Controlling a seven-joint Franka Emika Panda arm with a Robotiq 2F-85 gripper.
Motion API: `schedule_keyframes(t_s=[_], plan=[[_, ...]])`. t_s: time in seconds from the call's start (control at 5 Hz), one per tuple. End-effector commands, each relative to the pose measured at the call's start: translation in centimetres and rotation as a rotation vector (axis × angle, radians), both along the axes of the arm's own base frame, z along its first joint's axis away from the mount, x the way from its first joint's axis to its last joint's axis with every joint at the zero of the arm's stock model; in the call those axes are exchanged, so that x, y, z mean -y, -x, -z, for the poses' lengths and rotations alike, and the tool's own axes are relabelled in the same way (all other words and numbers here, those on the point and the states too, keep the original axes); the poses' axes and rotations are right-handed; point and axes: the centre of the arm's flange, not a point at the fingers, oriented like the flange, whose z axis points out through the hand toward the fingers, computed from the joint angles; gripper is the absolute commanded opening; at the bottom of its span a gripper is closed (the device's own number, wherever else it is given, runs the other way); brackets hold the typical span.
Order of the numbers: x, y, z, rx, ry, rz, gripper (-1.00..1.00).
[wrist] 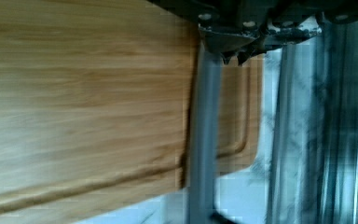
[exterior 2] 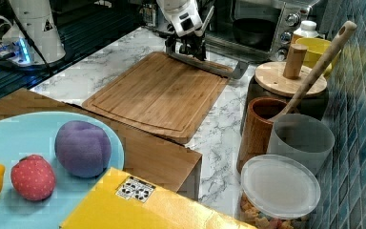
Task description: Close the oven.
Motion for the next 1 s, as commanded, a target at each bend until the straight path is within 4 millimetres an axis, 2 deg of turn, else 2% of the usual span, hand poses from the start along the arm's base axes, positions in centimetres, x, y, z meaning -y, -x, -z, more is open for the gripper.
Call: schedule_keyframes(t_s=[0.2,0.4,0.6,0.8,1.0], plan=[[-5.2,-4.5,-4.3,-0.024,-0.089,0.087,-1.00],[-6.4,-4.5,-4.4,-0.030,-0.139,0.070,-1.00],[-8.7,-3.8,-5.5,-0.003,-0.155,0.035,-1.00],[-10.4,-3.5,-7.6,0.031,-0.167,0.012,-1.00],[-13.1,-3.0,-11.3,0.096,-0.152,-0.002,-1.00]])
